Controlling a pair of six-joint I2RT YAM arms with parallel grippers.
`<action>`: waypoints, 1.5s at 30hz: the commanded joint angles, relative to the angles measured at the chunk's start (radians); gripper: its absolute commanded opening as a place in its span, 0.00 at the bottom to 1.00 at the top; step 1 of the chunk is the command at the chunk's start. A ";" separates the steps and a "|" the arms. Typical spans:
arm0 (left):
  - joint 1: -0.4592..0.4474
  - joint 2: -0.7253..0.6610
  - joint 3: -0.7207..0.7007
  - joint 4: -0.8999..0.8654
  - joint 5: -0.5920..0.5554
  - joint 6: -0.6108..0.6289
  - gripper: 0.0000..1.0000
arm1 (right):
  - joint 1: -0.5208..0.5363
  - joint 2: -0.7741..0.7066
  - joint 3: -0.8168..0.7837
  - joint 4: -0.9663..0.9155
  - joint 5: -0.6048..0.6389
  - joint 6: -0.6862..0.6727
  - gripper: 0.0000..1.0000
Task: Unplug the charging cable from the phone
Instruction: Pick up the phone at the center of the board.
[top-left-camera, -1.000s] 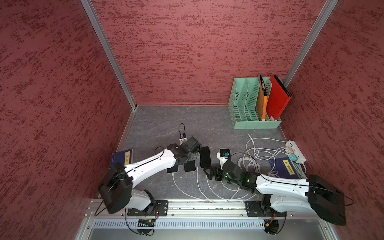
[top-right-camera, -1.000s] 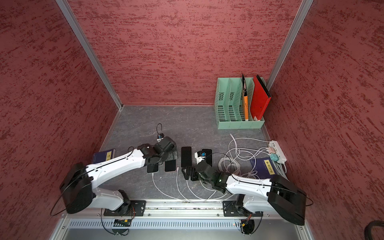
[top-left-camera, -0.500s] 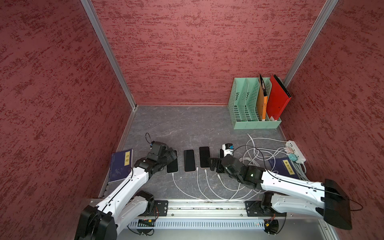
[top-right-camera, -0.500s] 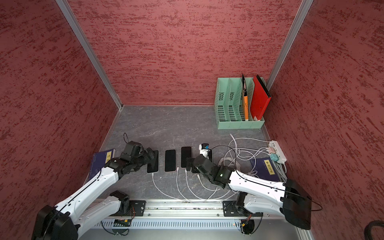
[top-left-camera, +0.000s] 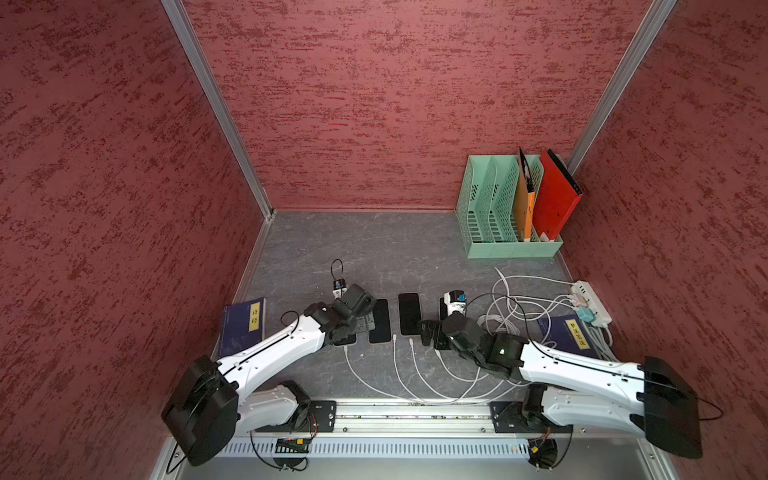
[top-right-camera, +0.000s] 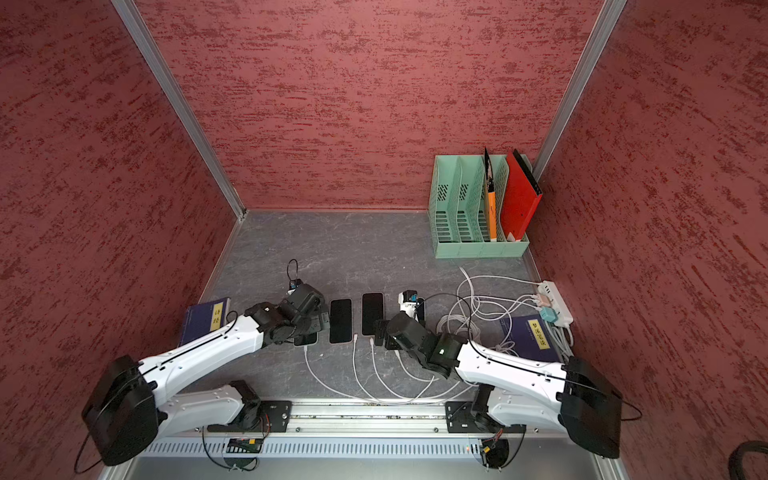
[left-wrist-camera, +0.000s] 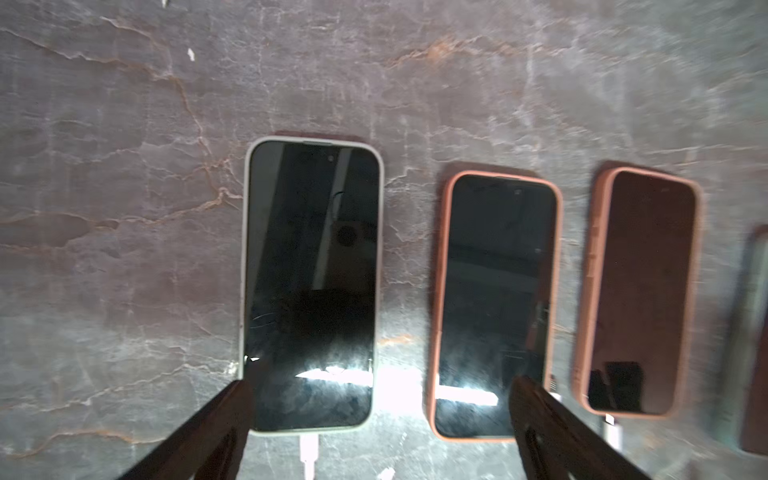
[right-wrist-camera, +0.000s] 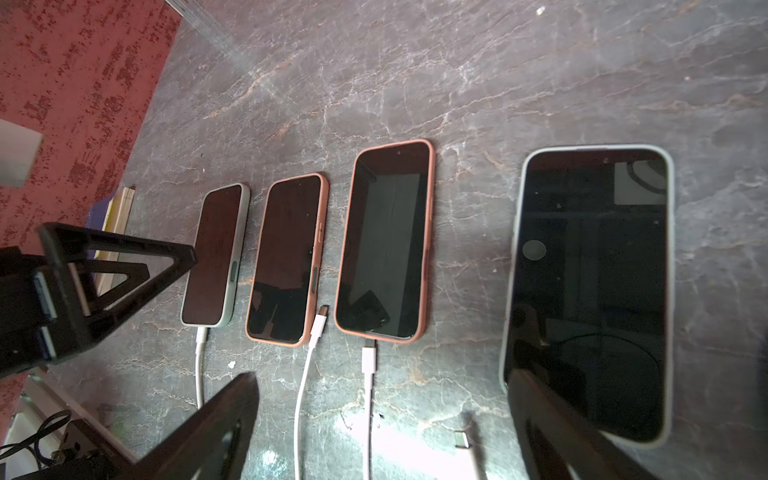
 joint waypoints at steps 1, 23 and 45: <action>-0.009 0.030 0.044 -0.036 -0.062 -0.004 1.00 | -0.005 0.036 0.028 0.013 -0.012 -0.010 0.98; 0.113 0.164 0.041 -0.031 0.023 -0.009 1.00 | -0.005 -0.010 -0.027 0.108 -0.089 -0.029 0.98; 0.161 0.288 0.041 -0.015 0.097 0.047 0.97 | -0.005 -0.049 -0.055 0.147 -0.110 -0.027 0.97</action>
